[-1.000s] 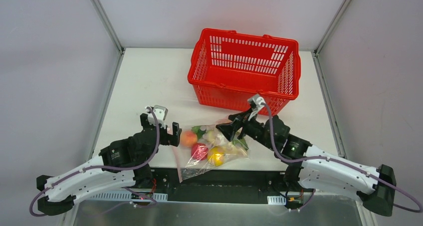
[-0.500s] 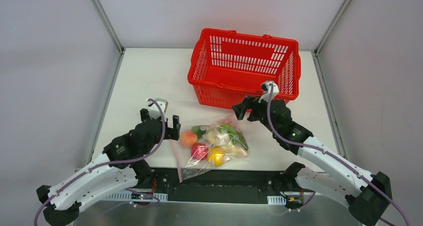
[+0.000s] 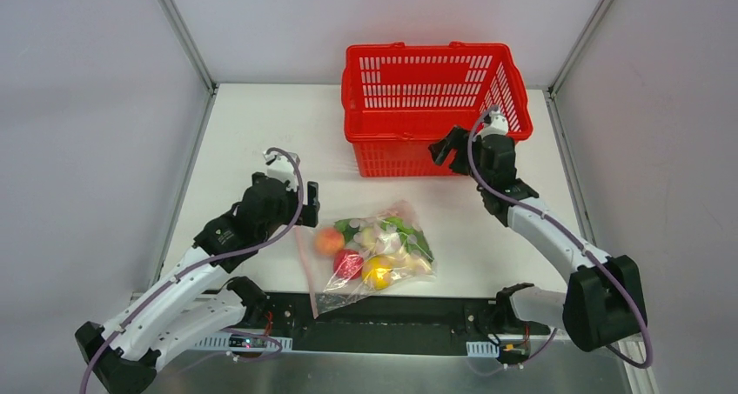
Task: Place the food in the zip-top bag and seal the zipper
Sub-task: Move the bin to the center of the board, then reset both arms
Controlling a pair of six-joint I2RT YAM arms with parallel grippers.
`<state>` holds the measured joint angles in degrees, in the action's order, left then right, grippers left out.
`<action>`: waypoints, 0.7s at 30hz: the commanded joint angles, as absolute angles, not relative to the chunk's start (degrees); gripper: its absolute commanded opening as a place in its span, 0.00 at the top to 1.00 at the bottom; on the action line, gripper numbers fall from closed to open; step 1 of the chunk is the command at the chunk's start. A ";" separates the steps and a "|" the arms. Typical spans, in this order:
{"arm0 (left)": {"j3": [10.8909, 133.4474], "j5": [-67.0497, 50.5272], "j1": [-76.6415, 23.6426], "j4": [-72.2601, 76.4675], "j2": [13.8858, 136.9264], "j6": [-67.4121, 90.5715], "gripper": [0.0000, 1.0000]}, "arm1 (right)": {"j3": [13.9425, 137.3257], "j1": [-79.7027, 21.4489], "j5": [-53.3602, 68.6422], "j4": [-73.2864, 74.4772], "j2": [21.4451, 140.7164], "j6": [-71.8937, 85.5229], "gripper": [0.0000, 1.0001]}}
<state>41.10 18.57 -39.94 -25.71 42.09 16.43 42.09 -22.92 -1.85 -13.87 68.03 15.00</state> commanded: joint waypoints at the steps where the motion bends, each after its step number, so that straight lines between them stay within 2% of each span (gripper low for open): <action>1: 41.71 15.33 -34.76 -23.47 40.28 13.99 0.01 | 44.52 -19.82 10.25 -15.33 67.67 16.89 0.13; 6: 41.55 14.53 -28.41 -22.72 38.92 14.35 0.01 | 37.16 -19.53 10.71 -12.96 57.10 16.66 0.11; 11: 40.17 14.86 -24.67 -20.89 35.97 16.34 0.01 | 32.64 -19.35 6.35 -3.02 48.74 16.57 0.10; 15: 40.83 14.07 -21.08 -21.70 35.17 16.70 0.01 | 28.93 -19.32 3.24 -2.10 41.83 15.35 0.09; 21: 43.72 11.67 -11.99 -26.32 35.85 19.59 0.01 | 29.87 -19.24 -9.51 2.74 38.96 17.84 0.08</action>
<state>40.56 13.61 -16.84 -23.49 35.38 16.51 28.38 -19.57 1.50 -0.58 40.60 16.12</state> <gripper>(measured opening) 0.990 0.915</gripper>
